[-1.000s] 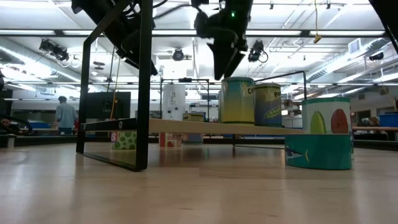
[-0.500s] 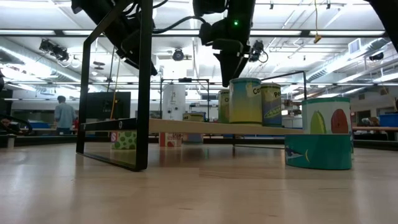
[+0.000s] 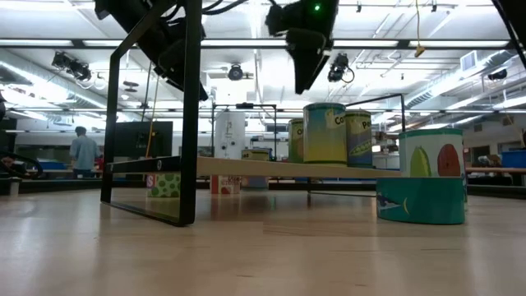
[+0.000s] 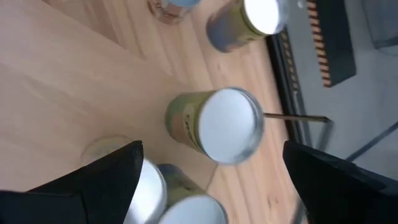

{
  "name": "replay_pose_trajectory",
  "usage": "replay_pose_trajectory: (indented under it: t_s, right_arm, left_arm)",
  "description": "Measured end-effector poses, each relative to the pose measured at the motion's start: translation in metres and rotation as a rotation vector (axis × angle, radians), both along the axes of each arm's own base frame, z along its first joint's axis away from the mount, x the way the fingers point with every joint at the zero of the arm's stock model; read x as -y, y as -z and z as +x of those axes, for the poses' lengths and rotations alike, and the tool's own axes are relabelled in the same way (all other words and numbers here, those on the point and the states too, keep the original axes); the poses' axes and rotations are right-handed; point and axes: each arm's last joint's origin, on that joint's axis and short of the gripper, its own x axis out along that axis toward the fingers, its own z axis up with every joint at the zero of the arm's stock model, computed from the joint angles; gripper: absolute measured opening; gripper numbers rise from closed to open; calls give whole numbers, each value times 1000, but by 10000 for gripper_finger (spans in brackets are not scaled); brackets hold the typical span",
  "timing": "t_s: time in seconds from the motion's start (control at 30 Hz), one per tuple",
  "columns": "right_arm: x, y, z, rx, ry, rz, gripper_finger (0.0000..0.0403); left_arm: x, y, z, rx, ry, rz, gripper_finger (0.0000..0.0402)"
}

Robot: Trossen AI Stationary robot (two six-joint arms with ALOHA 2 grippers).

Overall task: Pick and place cans onto a shelf
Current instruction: Put the dark blue fruit can on the shelf aligned with the yellow fruit can

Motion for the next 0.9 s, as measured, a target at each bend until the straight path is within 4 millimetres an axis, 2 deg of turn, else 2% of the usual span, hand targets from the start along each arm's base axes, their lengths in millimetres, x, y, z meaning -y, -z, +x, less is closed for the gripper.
replay_pose_trajectory:
  t_s: [0.2, 0.37, 0.57, 0.9]
  right_arm:
    - [-24, -26, -19, 63, -22, -65, 391]
    - [-34, -42, -41, 136, -13, -112, 387]
    - [-37, -34, -62, 191, 11, -99, 383]
    - [-36, 1, -96, 311, 5, -84, 382]
  left_arm:
    - [-16, 17, 0, 102, -18, 32, 290]
    - [-38, 19, 1, 167, -24, -18, 290]
    - [-60, 19, 22, 150, -59, -62, 290]
    - [-100, 32, 72, 32, -64, -116, 304]
